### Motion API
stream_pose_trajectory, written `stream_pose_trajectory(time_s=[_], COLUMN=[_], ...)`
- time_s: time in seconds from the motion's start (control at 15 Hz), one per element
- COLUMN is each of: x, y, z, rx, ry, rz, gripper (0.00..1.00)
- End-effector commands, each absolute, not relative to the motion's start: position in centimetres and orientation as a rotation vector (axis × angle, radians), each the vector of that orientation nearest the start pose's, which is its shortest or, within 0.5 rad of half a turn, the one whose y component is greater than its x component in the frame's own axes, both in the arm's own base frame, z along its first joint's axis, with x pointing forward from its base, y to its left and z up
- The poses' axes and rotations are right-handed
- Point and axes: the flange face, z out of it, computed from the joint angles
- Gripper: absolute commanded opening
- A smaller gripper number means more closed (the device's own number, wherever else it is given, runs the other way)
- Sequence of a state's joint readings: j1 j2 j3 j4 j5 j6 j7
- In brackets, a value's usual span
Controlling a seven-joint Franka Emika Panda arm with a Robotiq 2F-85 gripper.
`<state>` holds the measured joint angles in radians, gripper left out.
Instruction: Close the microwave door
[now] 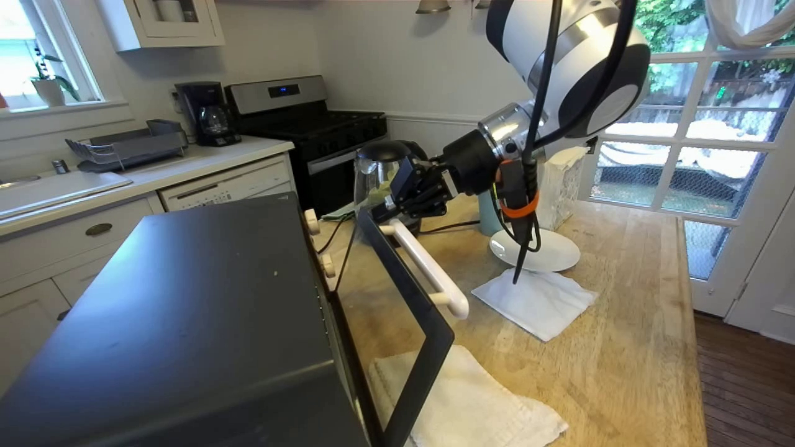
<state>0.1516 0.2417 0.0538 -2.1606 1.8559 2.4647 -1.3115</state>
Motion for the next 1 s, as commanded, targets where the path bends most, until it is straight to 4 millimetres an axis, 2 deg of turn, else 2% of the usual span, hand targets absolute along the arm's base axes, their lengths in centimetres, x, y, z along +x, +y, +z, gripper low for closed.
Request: stream_pose_trajectory(time_s=[0.0, 0.33, 0.6, 0.93], x=[56.4, 57.0, 57.2, 55.9], y=[12.2, 13.0, 12.7, 11.6], z=[29.1, 29.6, 30.4, 29.9], rx=[-2.095, -2.072, -2.026, -2.121], ry=[0.023, -0.04, -0.03, 0.051], rz=[-0.758, -0.805, -0.841, -0.733], gripper=[0.0, 0.0, 0.0, 0.0])
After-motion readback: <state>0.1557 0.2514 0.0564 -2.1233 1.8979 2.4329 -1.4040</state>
